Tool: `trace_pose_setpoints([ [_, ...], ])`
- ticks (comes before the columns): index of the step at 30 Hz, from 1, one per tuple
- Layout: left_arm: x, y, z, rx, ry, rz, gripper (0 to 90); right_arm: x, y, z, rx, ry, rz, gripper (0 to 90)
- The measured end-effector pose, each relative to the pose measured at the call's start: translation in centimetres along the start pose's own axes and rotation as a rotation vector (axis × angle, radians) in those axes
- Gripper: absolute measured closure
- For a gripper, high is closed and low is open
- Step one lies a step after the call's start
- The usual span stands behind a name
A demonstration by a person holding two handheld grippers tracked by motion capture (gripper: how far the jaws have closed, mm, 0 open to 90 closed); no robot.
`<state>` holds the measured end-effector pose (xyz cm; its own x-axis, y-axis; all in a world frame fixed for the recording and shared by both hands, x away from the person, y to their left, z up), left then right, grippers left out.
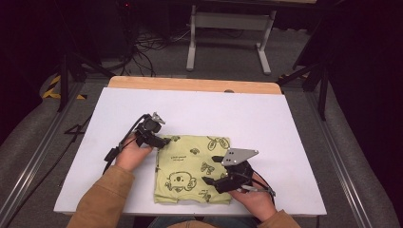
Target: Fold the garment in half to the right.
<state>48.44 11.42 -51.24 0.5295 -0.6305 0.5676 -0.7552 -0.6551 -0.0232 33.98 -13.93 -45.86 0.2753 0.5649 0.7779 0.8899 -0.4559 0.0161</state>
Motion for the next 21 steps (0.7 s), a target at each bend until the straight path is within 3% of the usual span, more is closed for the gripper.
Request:
trace_pose_setpoints([
  [3, 0.0, 0.1, 0.1, -0.001, 0.002, -0.001, 35.4, 0.0, 0.0, -0.1, 0.002, 0.002, 0.001, 24.8],
  [10, -0.1, 0.3, 0.2, -0.054, -0.001, -0.07, 40.2, 0.0, 0.1, -0.1, -0.002, -0.001, -0.002, 24.7],
  [18, 0.0, 0.9, -0.1, -0.068, -0.02, -0.086, 55.4, 0.0, 0.0, -0.1, -0.004, -0.004, -0.01, 24.8],
  [21, 0.1, 1.1, -0.2, -0.088, -0.027, -0.071, 65.8, 0.0, -0.1, 0.0, -0.002, -0.005, -0.01, 24.8],
])
Point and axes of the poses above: each handheld gripper's, and its own axes: z roughly forward along the jaws, x roughly out of its top, y roughly to its right, the point moved 4 cm from there along z, roughly forward along the jaws, and after that the axes turned 1 degree about -y, right-handed, at the moved point
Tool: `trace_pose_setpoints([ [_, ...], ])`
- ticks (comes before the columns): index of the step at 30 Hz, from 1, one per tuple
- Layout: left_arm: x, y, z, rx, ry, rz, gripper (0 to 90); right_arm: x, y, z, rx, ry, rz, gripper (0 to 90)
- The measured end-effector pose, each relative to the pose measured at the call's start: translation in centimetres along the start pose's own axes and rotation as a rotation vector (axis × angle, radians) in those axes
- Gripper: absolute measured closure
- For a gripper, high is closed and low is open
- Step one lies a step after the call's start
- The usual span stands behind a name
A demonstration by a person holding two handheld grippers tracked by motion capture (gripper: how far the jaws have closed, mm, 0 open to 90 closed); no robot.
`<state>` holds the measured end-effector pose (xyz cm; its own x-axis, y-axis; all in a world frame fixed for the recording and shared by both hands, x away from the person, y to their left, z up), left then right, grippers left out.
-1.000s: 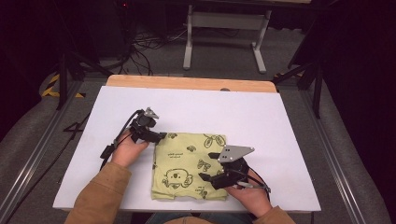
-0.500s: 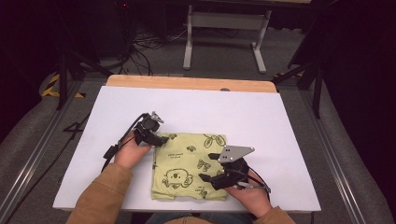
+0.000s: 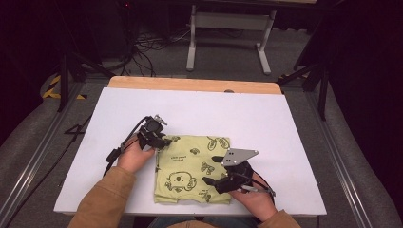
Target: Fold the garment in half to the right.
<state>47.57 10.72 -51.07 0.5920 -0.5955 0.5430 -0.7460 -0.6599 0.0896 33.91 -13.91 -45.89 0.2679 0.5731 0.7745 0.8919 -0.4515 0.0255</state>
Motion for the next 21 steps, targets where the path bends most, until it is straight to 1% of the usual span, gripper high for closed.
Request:
trace_pose_setpoints([
  [2, 0.0, 0.3, -0.1, -0.002, -0.007, 0.017, 73.6, 0.0, 0.0, 0.0, -0.001, 0.0, -0.001, 24.9],
  [3, 0.0, 0.4, -0.1, 0.022, -0.009, 0.044, 77.2, 0.0, 0.0, 0.0, -0.001, -0.001, -0.001, 24.9],
  [4, 0.1, 0.5, -0.2, 0.036, -0.013, 0.061, 79.2, 0.0, 0.0, 0.0, 0.0, -0.001, -0.002, 25.0],
  [5, 0.1, 0.6, -0.2, 0.042, -0.015, 0.069, 80.2, 0.0, 0.0, 0.0, -0.002, -0.001, -0.003, 25.0],
  [10, -0.1, 0.2, -0.5, 0.021, -0.016, 0.038, 81.4, 0.1, -0.2, 0.0, -0.001, 0.001, -0.007, 25.1],
  [15, -0.2, -0.3, -1.2, 0.003, 0.009, 0.028, 81.8, 0.3, -0.3, 0.1, 0.005, 0.008, -0.01, 25.2],
  [21, -0.5, -0.8, -1.8, -0.015, 0.017, 0.006, 81.9, 0.8, -0.8, 0.5, 0.022, 0.013, -0.023, 25.6],
])
Point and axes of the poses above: each handheld gripper's, and its own axes: z roughly forward along the jaws, x roughly out of its top, y roughly to its right, the point moved 4 cm from there along z, roughly forward along the jaws, and after that the axes turned 1 degree about -y, right-handed, at the moved point
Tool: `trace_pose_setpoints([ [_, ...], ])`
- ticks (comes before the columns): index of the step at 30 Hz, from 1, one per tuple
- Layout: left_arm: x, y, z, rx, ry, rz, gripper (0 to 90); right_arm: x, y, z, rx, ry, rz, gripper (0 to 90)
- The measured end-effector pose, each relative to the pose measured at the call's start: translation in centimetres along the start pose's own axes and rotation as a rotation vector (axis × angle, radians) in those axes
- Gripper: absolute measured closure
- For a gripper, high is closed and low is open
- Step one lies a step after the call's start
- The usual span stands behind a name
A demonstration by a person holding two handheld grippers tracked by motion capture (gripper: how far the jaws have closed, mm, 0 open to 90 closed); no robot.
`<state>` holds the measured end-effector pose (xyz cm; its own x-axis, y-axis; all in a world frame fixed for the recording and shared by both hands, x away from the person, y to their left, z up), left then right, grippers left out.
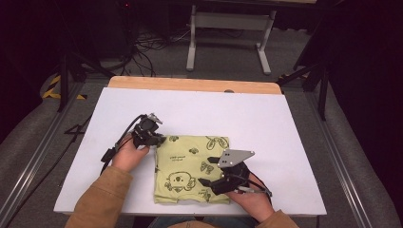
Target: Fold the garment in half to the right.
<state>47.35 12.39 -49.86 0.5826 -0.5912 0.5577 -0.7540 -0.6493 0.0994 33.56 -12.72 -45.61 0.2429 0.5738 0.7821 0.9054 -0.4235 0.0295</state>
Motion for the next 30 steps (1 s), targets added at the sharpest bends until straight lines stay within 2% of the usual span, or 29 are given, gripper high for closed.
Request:
trace_pose_setpoints([
  [4, 0.0, 0.1, 0.1, 0.005, -0.003, 0.0, 81.9, 0.7, -0.5, 0.4, 0.019, 0.01, -0.006, 26.1],
  [8, -0.1, 0.0, 0.2, 0.006, -0.003, 0.024, 81.6, 1.8, -1.2, 1.2, 0.04, 0.017, -0.034, 26.6],
  [16, -0.2, -0.2, -0.1, -0.017, 0.013, 0.015, 81.3, 3.7, -2.5, 3.6, 0.085, -0.015, -0.079, 26.6],
  [25, -0.2, -0.2, 0.0, -0.015, 0.014, 0.021, 81.1, 4.2, -3.5, 5.9, 0.129, -0.049, -0.091, 26.8],
  [26, -0.3, -0.2, 0.0, -0.018, 0.011, 0.023, 80.8, 4.2, -3.9, 6.6, 0.144, -0.066, -0.097, 26.9],
  [30, -0.3, -0.2, -0.1, -0.023, 0.012, 0.021, 80.9, 4.2, -4.4, 7.6, 0.163, -0.088, -0.107, 27.0],
])
Point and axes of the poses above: each handheld gripper's, and its own axes: z roughly forward along the jaws, x roughly out of its top, y roughly to its right, the point moved 4 cm from there along z, roughly forward along the jaws, and after that the axes turned 1 degree about -y, right-handed, at the moved point
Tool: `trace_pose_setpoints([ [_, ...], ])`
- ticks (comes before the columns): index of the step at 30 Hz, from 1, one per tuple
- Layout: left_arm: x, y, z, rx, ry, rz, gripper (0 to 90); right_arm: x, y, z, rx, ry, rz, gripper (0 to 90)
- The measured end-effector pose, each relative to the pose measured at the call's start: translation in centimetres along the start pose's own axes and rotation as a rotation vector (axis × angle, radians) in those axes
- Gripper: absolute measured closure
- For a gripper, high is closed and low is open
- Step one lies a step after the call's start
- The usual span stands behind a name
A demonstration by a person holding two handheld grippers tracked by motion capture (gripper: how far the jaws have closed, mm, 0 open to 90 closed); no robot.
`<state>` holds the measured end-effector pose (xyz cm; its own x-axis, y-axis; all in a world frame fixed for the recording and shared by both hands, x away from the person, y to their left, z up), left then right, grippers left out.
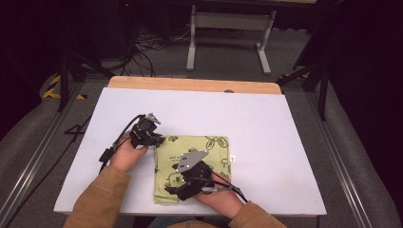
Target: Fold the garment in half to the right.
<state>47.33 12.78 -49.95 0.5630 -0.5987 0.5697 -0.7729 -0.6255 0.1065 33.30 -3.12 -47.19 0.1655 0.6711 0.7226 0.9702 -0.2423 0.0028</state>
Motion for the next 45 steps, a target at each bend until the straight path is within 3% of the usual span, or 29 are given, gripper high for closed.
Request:
trace_pose_setpoints([
  [6, 0.0, 0.0, 0.0, -0.002, 0.0, -0.002, 80.8, 0.2, -0.9, 2.0, 0.042, -0.04, -0.008, 27.7],
  [17, -0.2, -0.1, 0.0, -0.003, -0.002, -0.004, 80.7, 0.2, -2.1, 4.3, 0.121, -0.1, -0.039, 40.1],
  [25, -0.4, -0.1, -0.1, -0.002, -0.001, -0.007, 80.6, -0.1, -2.5, 5.5, 0.14, -0.153, -0.053, 43.1],
  [33, -0.7, -0.1, -0.1, -0.001, -0.005, -0.009, 80.3, -0.2, -2.9, 6.0, 0.147, -0.175, -0.05, 42.8],
  [37, -0.8, -0.2, 0.1, 0.001, -0.012, -0.01, 79.9, -0.2, -3.1, 6.1, 0.154, -0.173, -0.076, 43.5],
  [43, -0.8, -0.1, 0.1, 0.003, -0.014, -0.012, 79.9, -0.2, -3.2, 6.2, 0.107, -0.171, -0.074, 53.5],
  [45, -0.8, -0.2, 0.2, 0.007, -0.013, -0.007, 79.8, -0.2, -3.2, 6.2, 0.084, -0.169, -0.094, 57.4],
])
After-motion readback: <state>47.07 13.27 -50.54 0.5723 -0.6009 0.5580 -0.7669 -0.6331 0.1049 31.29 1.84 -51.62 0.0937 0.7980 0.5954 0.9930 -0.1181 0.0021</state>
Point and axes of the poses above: each handheld gripper's, and its own axes: z roughly forward along the jaws, x roughly out of its top, y roughly to its right, the point moved 4 cm from there along z, roughly forward along the jaws, and after that the axes turned 1 degree about -y, right-handed, at the moved point
